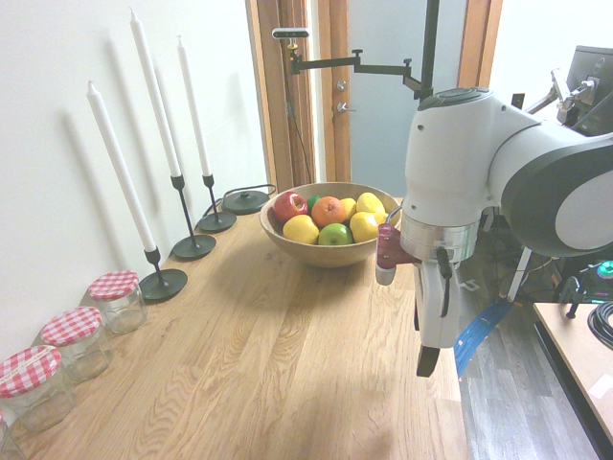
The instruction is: Take orange out of the basket
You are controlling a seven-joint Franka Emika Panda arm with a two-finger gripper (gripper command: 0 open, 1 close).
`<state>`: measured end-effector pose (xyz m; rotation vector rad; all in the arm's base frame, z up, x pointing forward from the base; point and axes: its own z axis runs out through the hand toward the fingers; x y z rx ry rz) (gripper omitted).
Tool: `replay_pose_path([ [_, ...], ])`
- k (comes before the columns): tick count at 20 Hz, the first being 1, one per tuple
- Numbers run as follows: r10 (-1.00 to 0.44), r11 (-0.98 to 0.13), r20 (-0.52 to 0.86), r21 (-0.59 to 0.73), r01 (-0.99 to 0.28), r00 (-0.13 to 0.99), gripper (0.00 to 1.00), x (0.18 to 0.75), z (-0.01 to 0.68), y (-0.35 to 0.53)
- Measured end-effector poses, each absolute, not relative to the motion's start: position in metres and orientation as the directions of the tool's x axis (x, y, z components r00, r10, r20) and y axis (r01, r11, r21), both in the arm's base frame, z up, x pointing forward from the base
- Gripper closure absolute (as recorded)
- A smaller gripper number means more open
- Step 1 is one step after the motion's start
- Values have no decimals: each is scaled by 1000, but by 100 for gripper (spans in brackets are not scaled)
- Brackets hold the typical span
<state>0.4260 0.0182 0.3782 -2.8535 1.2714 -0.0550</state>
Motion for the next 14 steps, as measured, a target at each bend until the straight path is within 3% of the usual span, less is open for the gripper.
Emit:
replay_pose_path([
  [14, -784, -621, 75, -89, -779, 616, 0, 477, 454, -17],
])
